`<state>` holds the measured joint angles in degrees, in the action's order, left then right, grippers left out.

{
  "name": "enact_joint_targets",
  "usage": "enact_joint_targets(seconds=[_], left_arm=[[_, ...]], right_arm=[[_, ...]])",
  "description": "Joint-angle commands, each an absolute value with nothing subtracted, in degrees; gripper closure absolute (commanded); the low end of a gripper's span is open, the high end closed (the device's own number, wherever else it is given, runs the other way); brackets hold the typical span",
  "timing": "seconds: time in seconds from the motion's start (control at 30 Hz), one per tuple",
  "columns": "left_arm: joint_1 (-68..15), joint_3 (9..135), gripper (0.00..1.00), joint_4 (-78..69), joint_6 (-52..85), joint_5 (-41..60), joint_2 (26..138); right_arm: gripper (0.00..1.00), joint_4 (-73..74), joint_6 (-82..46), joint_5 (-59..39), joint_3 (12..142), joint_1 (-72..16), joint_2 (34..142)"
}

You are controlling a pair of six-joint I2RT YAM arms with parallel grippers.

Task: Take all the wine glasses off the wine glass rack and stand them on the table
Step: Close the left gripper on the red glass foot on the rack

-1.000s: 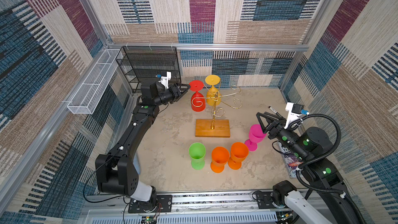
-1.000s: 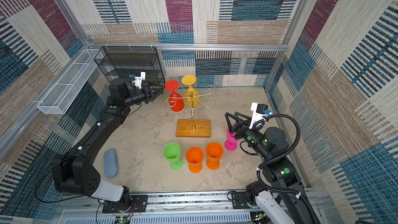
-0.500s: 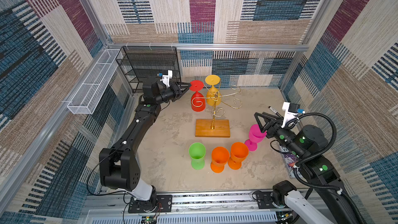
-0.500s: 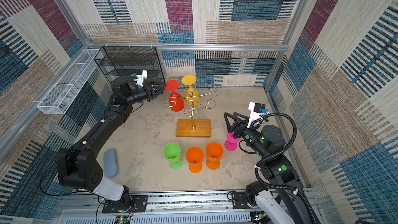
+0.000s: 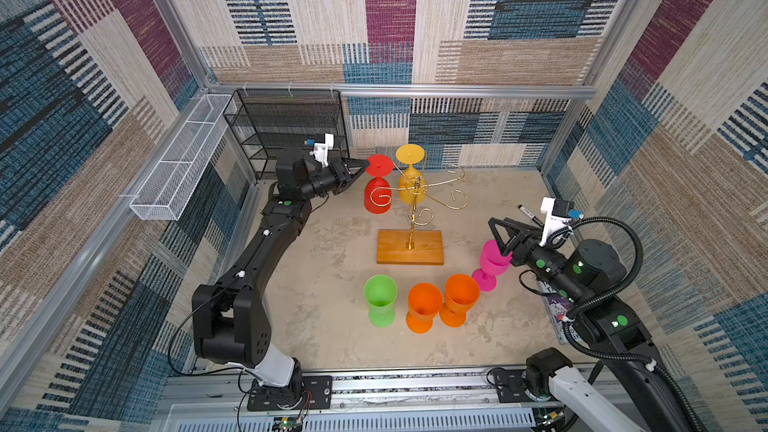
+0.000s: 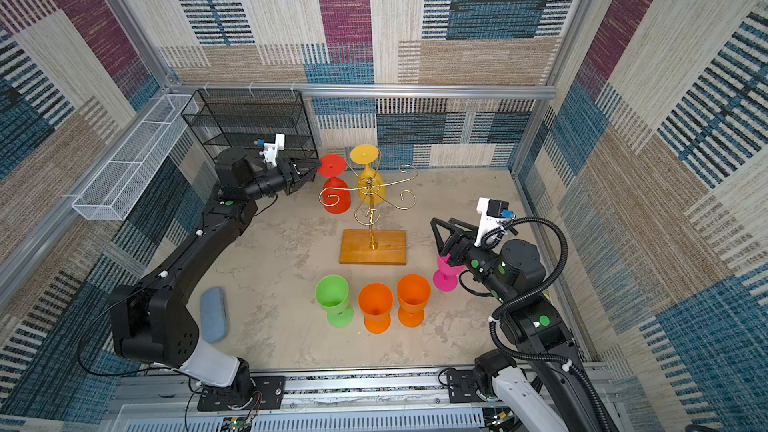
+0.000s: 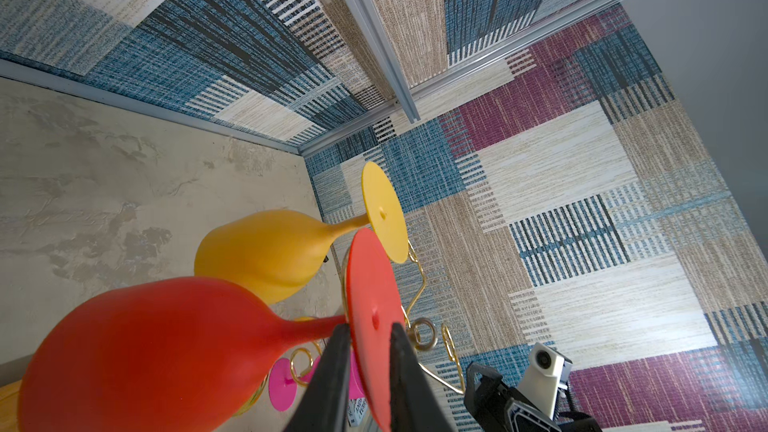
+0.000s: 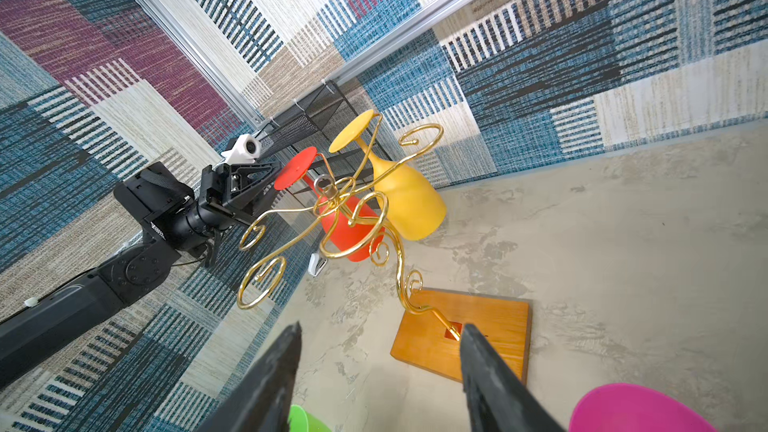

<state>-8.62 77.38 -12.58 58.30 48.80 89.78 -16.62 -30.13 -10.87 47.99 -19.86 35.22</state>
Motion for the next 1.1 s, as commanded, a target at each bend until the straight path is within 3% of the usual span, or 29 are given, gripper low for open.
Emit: enact_joint_targets(seconds=[0.0, 0.43, 1.07], left_arm=[[-8.6, 78.3, 0.81, -11.5, 56.5, 49.4, 89.8], [-8.5, 79.4, 1.00, -10.1, 57.3, 49.1, 89.9], [-6.3, 82.4, 1.00, -10.1, 62.4, 50.2, 91.2]], right_arm=[[0.38, -15.1, -30.6, -10.4, 47.9, -19.9, 35.1], [0.38, -15.5, -31.1, -9.9, 47.3, -19.9, 35.2], [0.38, -17.2, -31.0, -7.9, 46.7, -19.9, 34.1]])
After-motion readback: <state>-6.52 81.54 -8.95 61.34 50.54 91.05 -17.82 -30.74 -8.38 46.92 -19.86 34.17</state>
